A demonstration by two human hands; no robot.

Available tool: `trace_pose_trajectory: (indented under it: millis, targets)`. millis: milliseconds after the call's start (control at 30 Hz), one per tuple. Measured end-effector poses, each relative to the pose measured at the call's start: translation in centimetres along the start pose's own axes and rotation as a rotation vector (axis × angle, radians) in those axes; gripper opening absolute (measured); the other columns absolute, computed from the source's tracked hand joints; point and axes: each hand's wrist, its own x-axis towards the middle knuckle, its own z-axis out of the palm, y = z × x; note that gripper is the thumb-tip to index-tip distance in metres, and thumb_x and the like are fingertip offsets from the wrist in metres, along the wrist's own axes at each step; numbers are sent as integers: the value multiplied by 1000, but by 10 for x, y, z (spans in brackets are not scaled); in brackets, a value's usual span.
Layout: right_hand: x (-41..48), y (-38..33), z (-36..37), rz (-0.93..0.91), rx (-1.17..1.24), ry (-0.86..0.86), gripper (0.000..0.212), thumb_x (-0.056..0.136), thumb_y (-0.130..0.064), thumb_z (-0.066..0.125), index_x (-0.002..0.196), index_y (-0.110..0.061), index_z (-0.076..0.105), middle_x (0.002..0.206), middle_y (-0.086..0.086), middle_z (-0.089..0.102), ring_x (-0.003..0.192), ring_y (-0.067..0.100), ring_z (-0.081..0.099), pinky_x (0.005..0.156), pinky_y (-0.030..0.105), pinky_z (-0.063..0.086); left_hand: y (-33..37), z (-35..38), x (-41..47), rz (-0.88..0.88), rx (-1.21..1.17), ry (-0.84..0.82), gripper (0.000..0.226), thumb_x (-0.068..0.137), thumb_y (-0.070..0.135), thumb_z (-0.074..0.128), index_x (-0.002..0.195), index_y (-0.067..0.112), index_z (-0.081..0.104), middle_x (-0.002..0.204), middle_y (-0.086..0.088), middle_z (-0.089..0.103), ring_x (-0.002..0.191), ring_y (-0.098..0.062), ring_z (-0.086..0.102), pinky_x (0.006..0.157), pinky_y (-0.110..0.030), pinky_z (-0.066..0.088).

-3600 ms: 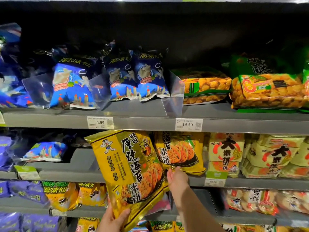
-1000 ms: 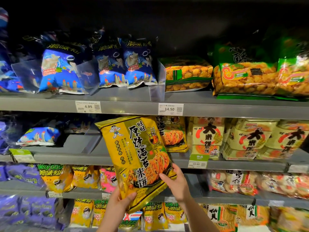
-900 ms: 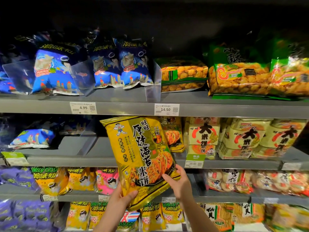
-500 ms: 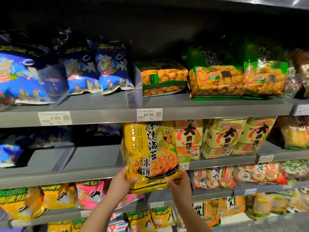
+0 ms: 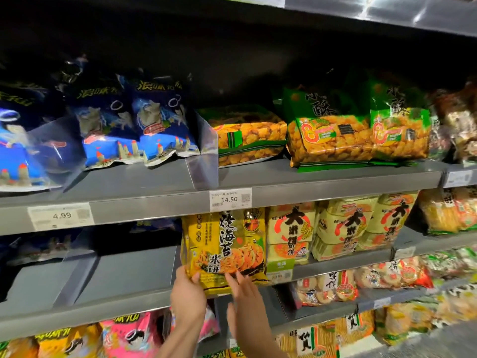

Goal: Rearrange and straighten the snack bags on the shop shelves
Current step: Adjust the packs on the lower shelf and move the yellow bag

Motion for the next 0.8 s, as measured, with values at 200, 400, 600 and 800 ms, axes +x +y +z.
trace_pose_trajectory:
  millis: [200, 400, 600, 800]
  targets:
    - [23, -5, 9, 9, -127, 27, 70, 92, -15, 44, 148, -35, 8, 157, 5, 12, 145, 22, 13, 119, 33, 7, -1, -1, -4, 169, 30, -114, 38, 84, 3, 53, 120, 15, 48, 108, -7, 59, 102, -27, 58, 89, -38, 45]
    - [32, -4, 11, 51, -47, 189, 65, 83, -12, 52, 136, -45, 33, 150, 8, 22, 121, 23, 48, 99, 31, 43, -10, -9, -10, 330, 237, -47, 60, 82, 5, 53, 137, 21, 37, 128, -4, 44, 119, -20, 40, 100, -30, 35]
    - [32, 6, 17, -37, -37, 218, 76, 84, -12, 59, 138, -51, 21, 156, 7, -16, 131, 21, 43, 85, 24, 49, 1, 7, -3, 425, 439, -364, 76, 85, -3, 44, 145, 36, 18, 148, -4, 22, 134, -17, 24, 110, -27, 26]
    - [56, 1, 7, -36, -116, 104, 65, 89, -20, 53, 143, -43, 24, 143, -1, -36, 137, 19, 36, 99, 25, 42, 7, 16, 23, 335, 389, -443, 73, 90, 10, 44, 145, 41, 7, 145, -3, 23, 105, -19, 52, 87, -32, 50]
